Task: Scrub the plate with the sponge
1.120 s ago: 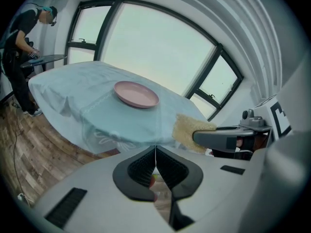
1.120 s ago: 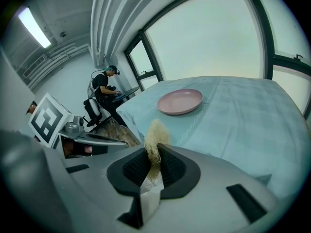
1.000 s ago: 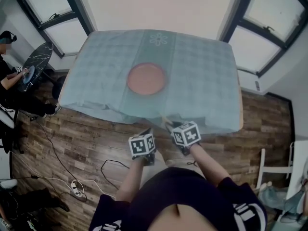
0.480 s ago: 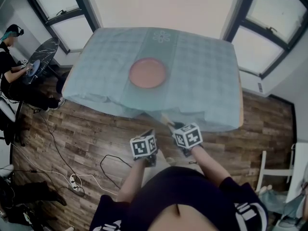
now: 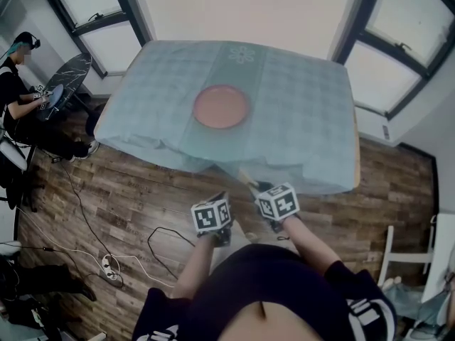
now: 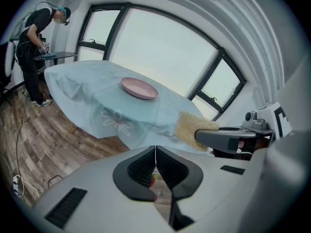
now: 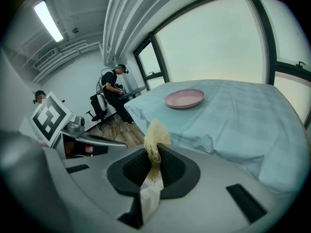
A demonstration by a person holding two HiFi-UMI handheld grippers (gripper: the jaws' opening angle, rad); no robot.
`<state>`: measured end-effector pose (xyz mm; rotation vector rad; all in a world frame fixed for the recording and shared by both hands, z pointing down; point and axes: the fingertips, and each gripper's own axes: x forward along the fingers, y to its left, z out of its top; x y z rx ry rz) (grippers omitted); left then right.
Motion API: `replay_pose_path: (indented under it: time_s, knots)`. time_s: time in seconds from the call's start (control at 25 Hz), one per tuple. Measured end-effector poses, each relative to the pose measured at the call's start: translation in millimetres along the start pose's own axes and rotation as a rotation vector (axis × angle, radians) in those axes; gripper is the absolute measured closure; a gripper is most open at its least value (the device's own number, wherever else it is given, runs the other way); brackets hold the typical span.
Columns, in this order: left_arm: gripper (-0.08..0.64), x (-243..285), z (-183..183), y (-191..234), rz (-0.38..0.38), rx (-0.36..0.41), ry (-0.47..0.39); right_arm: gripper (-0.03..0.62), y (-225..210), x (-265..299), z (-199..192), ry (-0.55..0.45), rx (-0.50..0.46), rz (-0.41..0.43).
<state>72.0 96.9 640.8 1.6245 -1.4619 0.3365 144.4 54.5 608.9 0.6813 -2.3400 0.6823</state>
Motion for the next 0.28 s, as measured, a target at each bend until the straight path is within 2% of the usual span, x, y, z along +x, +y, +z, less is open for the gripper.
replay_pose_path:
  time_s: [0.28]
  knots:
    - [0.548,-1.9,2.1,1.0,0.006,-0.003,-0.002,0.557,0.7,2.2,7.0,0.002,-0.007,-0.007]
